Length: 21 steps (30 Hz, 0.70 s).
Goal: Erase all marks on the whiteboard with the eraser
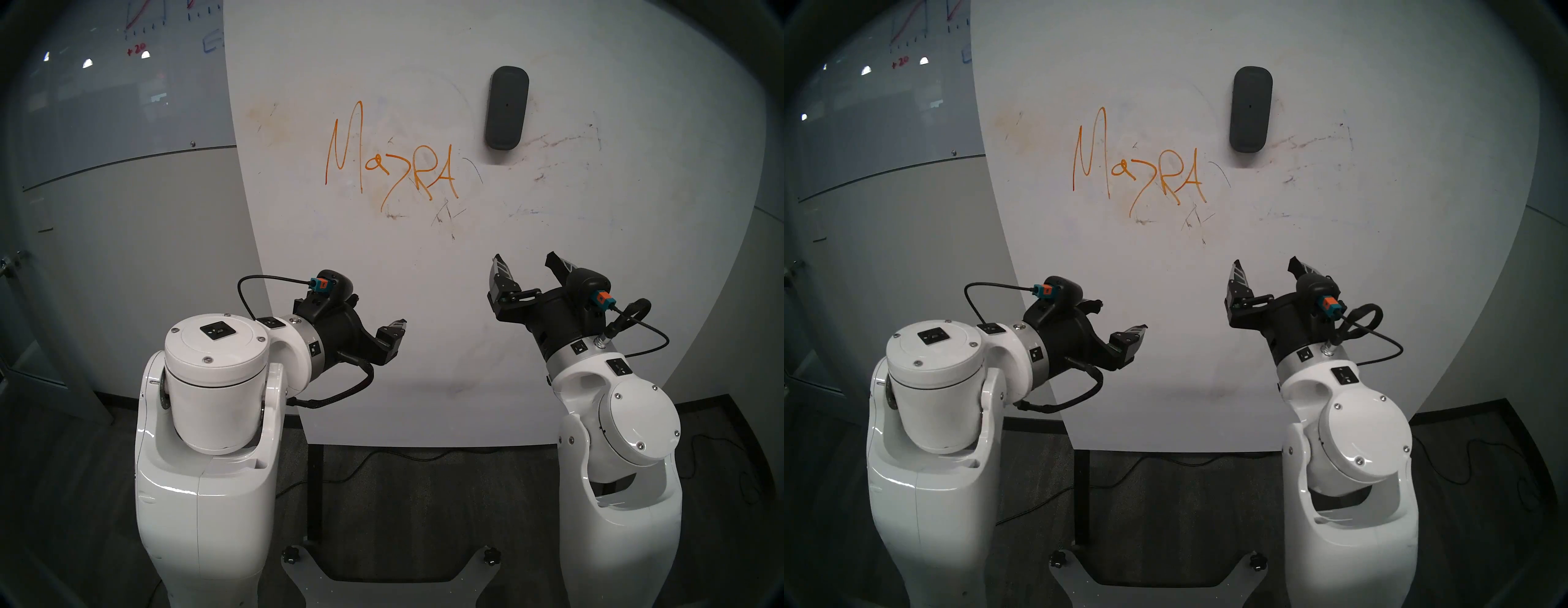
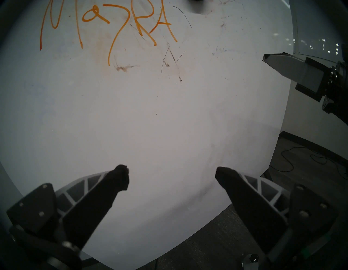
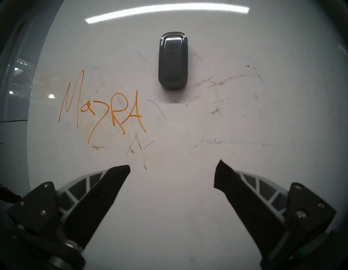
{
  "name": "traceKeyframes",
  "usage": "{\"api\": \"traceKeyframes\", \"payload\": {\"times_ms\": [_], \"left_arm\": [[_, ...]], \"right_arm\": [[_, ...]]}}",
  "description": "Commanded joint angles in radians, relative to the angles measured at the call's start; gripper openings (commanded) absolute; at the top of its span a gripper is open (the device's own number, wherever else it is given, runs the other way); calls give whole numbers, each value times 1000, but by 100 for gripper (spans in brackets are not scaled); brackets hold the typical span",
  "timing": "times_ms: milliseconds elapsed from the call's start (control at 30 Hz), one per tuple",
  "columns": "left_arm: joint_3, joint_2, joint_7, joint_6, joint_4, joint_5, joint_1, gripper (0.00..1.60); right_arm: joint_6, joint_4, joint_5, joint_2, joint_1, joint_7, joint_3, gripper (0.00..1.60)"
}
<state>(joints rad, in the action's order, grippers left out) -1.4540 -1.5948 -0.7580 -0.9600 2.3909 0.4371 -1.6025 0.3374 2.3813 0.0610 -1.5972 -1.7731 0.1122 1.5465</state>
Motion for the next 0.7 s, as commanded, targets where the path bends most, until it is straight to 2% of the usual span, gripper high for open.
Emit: {"api": "traceKeyframes", "payload": {"times_ms": [0, 500, 667], "left_arm": [[0, 0, 0, 0, 15, 0, 0, 160], [0, 0, 0, 0, 15, 0, 0, 160], [0, 0, 0, 0, 15, 0, 1, 160]], "right_arm": [[3, 19, -7, -5, 44, -2, -6, 160], [9, 19, -10, -2, 48, -6, -8, 160], [-9, 3, 25, 29, 81, -5, -16, 160]]}}
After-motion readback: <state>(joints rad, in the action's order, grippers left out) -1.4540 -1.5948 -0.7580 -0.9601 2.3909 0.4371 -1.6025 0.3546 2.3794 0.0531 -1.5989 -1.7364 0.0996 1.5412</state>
